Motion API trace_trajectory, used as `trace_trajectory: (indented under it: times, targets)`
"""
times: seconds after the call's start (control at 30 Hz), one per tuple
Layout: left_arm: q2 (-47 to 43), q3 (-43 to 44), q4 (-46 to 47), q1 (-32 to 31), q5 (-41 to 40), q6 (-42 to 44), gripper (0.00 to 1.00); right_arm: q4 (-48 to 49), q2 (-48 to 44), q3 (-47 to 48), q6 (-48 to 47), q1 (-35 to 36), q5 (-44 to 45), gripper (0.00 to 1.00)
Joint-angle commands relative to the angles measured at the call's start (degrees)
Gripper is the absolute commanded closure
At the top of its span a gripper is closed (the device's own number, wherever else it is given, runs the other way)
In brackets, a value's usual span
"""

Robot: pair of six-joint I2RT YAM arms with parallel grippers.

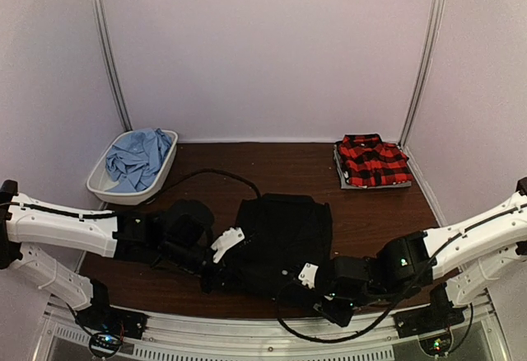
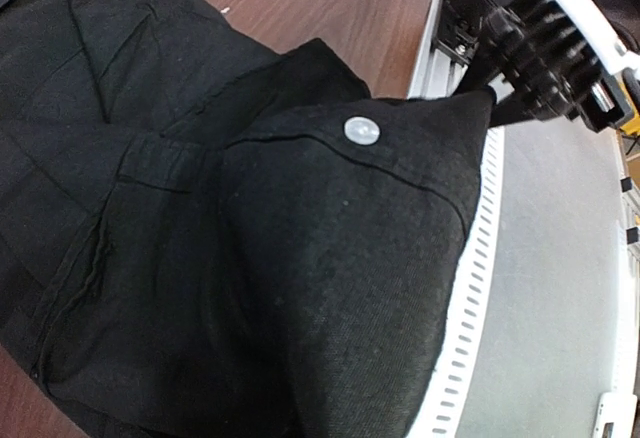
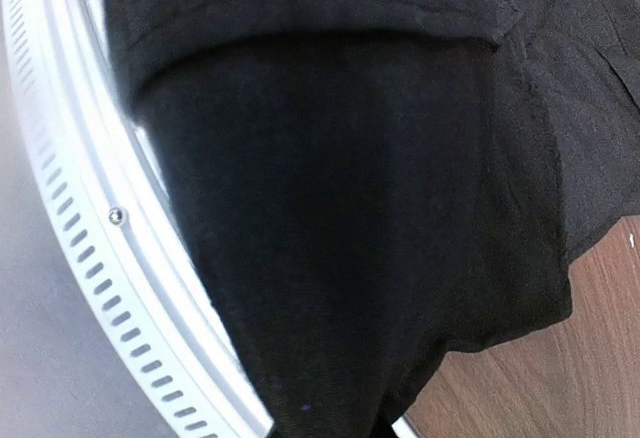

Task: Fold and stack the long sleeve shirts
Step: Fold the 2/3-rectangle-folded shirt at the center of the board.

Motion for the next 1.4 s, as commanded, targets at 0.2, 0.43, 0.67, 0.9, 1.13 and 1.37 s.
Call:
trace_trajectory:
  times: [0.2, 0.43, 0.67, 0.9, 1.13, 1.37]
  targets:
    - [-2.9, -2.2, -5.8, -6.6, 5.2, -4.6, 1.0, 5.6, -1.5, 0.3, 2.8, 4.4, -12.6, 1.0]
    - [-5.0, -5.7, -3.9, -8.8, 8.0, -7.6, 1.0, 7.7, -5.6, 0.0, 3.8, 4.8, -19.0, 1.0]
    - [-4.5, -1.8, -2.6, 0.8, 14.4, -1.8, 1.0, 3.5, -8.4, 1.9, -3.0, -4.0, -21.9, 1.0]
    - [2.8, 4.2, -3.5, 12.3, 23.3, 5.4, 1.0, 0.9, -8.2, 2.9, -12.0, -21.1, -30.7, 0.92]
    - [14.5, 13.7, -5.3, 21.8, 28.2, 8.3, 1.0, -1.6, -1.9, 6.1, -18.8, -33.8, -36.0, 0.79]
    - [24.3, 21.2, -6.1, 26.9, 31.7, 8.4, 1.0, 0.8, 2.7, 8.8, -18.6, -41.5, -36.2, 0.61]
